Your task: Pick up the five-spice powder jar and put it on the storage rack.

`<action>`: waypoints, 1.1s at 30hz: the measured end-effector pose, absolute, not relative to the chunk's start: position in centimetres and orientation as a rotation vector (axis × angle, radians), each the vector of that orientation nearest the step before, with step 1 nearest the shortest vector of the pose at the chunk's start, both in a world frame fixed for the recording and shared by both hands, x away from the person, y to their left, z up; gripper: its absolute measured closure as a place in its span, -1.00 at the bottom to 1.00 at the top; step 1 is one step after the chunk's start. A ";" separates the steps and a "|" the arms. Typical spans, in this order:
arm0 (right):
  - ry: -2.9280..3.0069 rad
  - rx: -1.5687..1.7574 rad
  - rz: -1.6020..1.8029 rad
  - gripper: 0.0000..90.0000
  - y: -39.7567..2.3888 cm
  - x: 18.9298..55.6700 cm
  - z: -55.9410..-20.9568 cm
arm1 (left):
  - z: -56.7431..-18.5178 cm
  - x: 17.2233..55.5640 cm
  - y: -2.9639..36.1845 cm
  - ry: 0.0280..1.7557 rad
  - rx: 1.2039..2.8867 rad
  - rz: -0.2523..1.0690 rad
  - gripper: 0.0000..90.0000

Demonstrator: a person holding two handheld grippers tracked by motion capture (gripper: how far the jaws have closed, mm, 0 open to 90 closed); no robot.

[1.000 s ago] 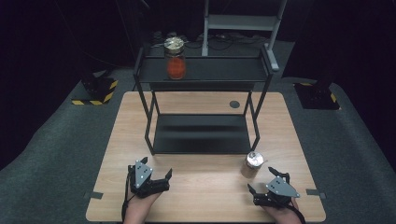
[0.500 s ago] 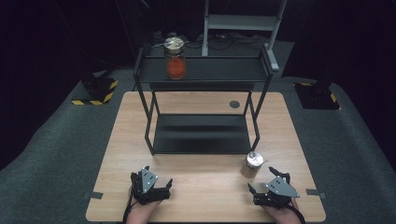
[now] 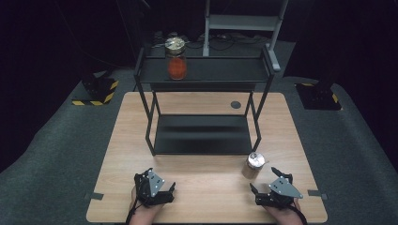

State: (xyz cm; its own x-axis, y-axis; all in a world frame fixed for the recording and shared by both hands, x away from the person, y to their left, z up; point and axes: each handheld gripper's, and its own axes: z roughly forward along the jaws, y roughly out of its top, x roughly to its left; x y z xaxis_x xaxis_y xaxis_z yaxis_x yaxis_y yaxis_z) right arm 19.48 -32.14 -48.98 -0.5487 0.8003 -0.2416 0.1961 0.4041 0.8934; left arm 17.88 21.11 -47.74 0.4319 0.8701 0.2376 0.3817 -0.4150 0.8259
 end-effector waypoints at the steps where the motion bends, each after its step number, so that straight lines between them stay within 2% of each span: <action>1: 1.979 0.851 1.134 -1.00 -32.1 19.5 -49.0 | -47.7 17.9 21.1 1.047 1.987 0.886 -0.99; 15: 1.944 0.910 1.151 -1.00 -32.3 19.4 -48.4 | -47.9 17.6 20.7 1.022 2.005 0.914 -0.99; 20: 1.907 0.922 1.180 -1.00 -32.5 19.0 -47.8 | -47.9 17.5 20.4 0.965 2.049 0.932 -0.98; 33: 1.871 0.944 1.254 -1.00 -32.5 19.6 -47.0 | -47.8 17.7 20.6 0.966 2.046 0.916 -0.99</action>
State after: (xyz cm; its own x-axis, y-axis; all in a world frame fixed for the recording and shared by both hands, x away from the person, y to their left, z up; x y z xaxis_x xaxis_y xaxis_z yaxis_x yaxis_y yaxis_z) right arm 19.57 -32.51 -47.00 -0.5018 0.8532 -0.1426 0.1921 0.2707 0.9433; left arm 17.66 20.59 -47.83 0.4750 0.8273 0.2998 0.3437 -0.4881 0.8023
